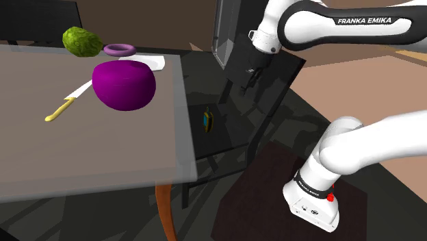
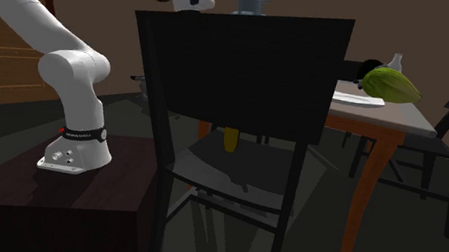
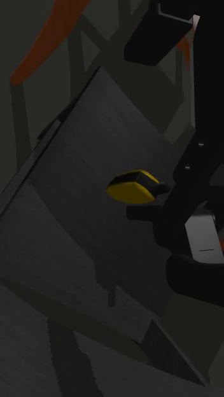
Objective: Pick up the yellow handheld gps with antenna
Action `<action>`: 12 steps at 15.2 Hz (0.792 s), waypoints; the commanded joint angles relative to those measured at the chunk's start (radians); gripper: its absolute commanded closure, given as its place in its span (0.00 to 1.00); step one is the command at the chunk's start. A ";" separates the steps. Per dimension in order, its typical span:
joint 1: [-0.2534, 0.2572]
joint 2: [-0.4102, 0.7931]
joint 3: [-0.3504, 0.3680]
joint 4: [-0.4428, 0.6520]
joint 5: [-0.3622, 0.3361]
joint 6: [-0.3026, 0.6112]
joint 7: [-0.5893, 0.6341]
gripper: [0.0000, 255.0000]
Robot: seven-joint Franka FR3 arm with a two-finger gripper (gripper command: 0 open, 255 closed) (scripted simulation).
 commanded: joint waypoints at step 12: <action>-0.131 0.377 0.209 -0.150 -0.149 0.667 0.254 0.00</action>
